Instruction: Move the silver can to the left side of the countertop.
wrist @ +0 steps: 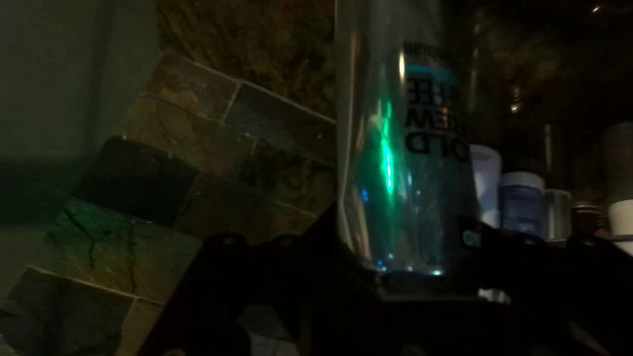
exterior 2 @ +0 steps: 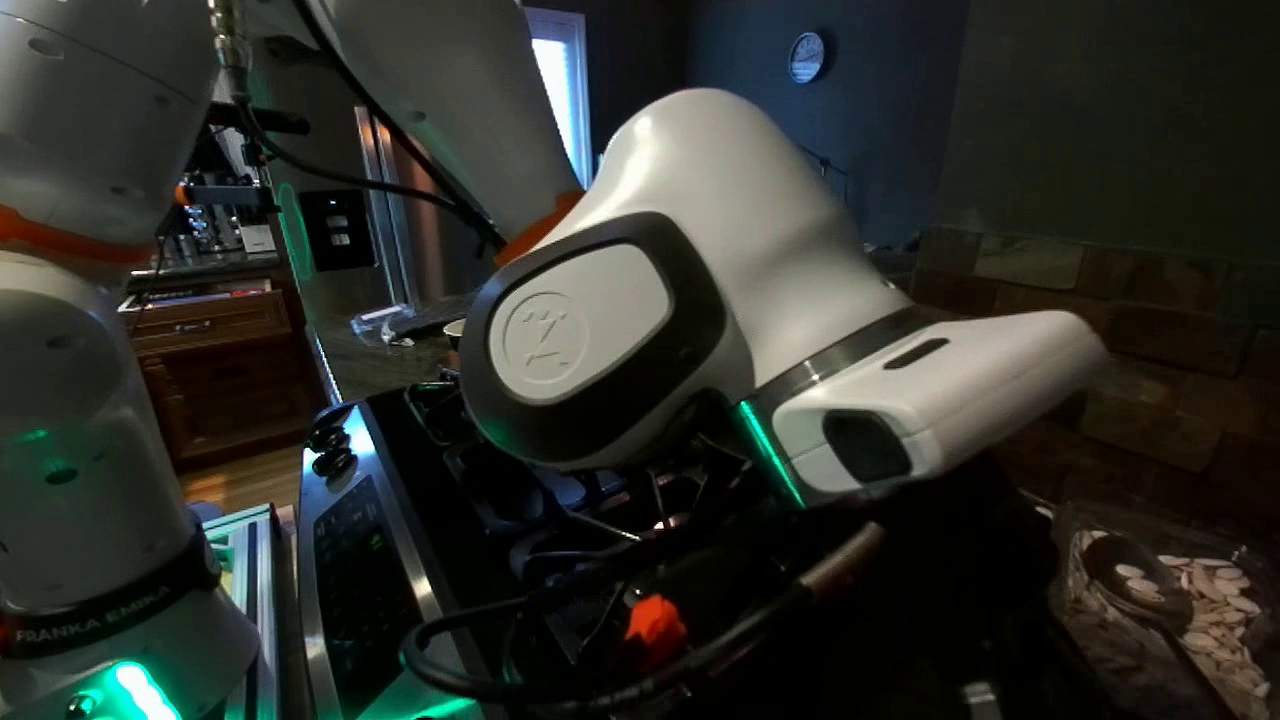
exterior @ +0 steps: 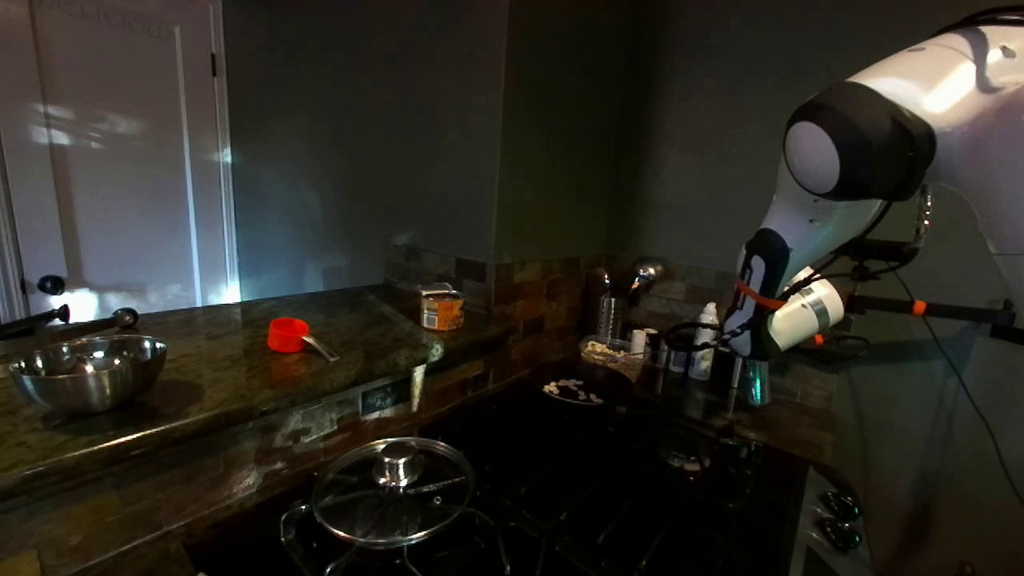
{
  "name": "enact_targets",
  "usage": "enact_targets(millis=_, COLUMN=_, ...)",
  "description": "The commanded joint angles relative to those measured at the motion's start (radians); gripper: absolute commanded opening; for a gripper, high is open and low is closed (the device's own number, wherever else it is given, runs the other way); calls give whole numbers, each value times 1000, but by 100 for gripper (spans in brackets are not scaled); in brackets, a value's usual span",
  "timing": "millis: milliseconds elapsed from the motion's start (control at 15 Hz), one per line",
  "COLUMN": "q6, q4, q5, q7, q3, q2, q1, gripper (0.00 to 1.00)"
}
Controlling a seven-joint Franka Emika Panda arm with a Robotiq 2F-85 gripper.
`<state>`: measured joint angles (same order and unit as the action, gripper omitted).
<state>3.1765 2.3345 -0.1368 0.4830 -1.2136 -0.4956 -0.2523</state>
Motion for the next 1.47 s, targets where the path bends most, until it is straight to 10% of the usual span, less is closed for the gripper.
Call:
enact_targets(millis=0, q6=56, q4=101, q5=22, q7=-235, q3=-1, q2=176, q1=-52, gripper=23)
enact_targets(millis=667, q6=-98, q4=158, q5=-145, q7=-428, q3=126, q2=610, q1=12, gripper=23)
enact_targets(millis=733, q6=-26, q4=126, q5=-132, q7=-363, q3=101, q2=471, q1=-3, gripper=48)
enact_targets(millis=800, q6=-52, q4=132, q5=-63, q7=-435, q3=262, q2=500, q1=141, gripper=48)
enact_targets(millis=1133, q6=-79, q4=147, q5=-59, q7=-465, q3=265, q2=560, q1=139, gripper=48)
enact_targets(millis=1200, q6=-79, q4=149, q5=-59, q7=-465, q3=265, q2=561, q1=139, gripper=23)
enact_targets(millis=1267, q6=-40, q4=142, q5=-102, q7=-404, q3=139, q2=540, q1=22, gripper=23)
enact_targets(millis=1400, q6=18, q4=148, q5=-83, q7=-412, q3=156, q2=517, q1=36, gripper=23)
